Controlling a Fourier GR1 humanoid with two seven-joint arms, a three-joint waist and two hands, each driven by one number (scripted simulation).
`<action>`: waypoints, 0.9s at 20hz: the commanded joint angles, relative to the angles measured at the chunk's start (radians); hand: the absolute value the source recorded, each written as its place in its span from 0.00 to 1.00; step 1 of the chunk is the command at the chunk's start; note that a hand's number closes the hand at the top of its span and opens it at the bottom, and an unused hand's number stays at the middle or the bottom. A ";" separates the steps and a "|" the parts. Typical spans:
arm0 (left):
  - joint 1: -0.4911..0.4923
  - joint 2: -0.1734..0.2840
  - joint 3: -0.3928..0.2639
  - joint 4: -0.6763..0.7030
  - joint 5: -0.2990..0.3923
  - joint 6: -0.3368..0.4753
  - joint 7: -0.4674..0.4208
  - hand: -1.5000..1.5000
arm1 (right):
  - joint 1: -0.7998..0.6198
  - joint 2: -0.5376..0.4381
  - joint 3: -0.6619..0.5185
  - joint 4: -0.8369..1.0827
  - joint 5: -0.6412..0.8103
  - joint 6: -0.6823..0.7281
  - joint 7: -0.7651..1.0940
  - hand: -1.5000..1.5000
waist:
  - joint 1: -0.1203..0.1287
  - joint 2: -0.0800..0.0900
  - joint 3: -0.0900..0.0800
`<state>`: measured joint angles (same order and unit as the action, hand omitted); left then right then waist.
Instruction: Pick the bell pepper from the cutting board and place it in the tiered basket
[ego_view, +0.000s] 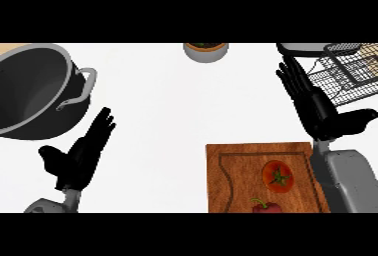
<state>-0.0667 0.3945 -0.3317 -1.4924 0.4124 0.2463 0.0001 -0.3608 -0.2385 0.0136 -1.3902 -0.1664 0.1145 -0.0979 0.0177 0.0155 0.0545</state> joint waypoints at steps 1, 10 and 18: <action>0.007 0.014 -0.006 -0.039 -0.066 0.063 0.007 0.50 | 0.027 0.016 -0.013 -0.035 -0.075 0.059 -0.006 1.00 | -0.017 -0.020 -0.053; -0.088 -0.035 -0.013 -0.051 -0.191 0.192 -0.039 0.50 | 0.191 0.014 -0.004 -0.082 -0.432 0.399 0.062 0.00 | -0.039 -0.018 -0.052; -0.118 -0.055 -0.019 -0.043 -0.246 0.237 0.005 0.50 | 0.383 -0.335 -0.143 -0.221 -0.639 0.894 -0.024 0.00 | -0.049 -0.021 -0.054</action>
<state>-0.1771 0.3607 -0.3381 -1.5318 0.1983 0.4526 -0.0094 -0.0565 -0.4343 -0.0559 -1.5422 -0.7327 0.8391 -0.0956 -0.0280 -0.0036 0.0030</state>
